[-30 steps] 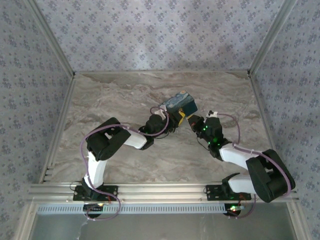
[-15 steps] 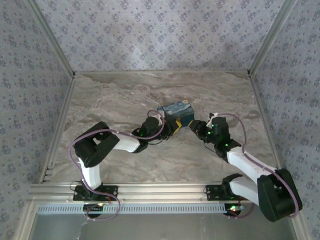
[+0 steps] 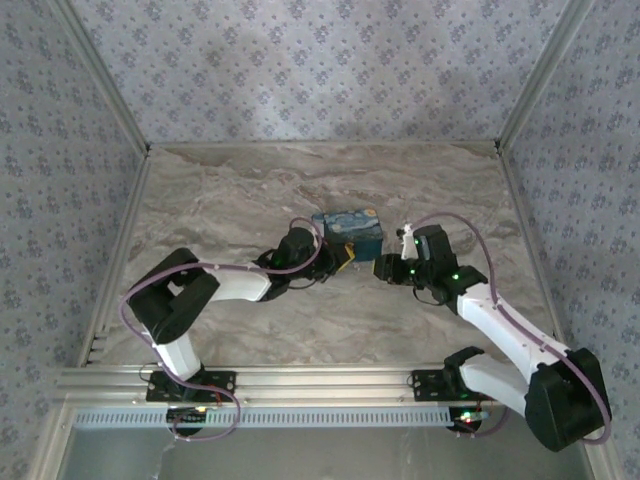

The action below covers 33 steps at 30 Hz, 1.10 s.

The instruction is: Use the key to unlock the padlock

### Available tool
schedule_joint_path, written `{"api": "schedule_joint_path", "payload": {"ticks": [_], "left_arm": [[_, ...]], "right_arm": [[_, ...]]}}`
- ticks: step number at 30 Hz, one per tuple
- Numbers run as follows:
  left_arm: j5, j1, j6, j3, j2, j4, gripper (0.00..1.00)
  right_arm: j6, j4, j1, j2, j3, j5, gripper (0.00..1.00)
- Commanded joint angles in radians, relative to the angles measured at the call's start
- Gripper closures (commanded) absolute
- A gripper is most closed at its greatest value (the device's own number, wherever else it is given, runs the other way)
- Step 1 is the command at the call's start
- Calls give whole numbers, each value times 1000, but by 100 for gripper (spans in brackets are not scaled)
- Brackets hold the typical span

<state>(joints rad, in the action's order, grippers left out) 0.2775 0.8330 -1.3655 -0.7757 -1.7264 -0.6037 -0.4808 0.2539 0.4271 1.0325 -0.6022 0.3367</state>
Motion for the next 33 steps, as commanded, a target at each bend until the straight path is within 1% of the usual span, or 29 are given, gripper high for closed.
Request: {"api": "schedule_joint_path", "payload": {"ticks": [1, 4, 7, 13, 19, 33], "left_arm": [[27, -8, 49, -58, 74, 101, 100], [22, -10, 60, -65, 97, 157, 100], [23, -14, 69, -73, 109, 208, 100], [26, -18, 52, -59, 108, 190, 100], [43, -18, 48, -66, 101, 187, 100], [57, -25, 41, -66, 108, 182, 100]], "right_arm": [[124, 58, 45, 17, -43, -46, 69], [151, 41, 90, 45, -49, -75, 68], [173, 12, 139, 60, -51, -112, 64], [201, -42, 204, 97, -56, -187, 56], [225, -90, 218, 138, -73, -216, 50], [261, -141, 218, 230, -115, -182, 48]]}}
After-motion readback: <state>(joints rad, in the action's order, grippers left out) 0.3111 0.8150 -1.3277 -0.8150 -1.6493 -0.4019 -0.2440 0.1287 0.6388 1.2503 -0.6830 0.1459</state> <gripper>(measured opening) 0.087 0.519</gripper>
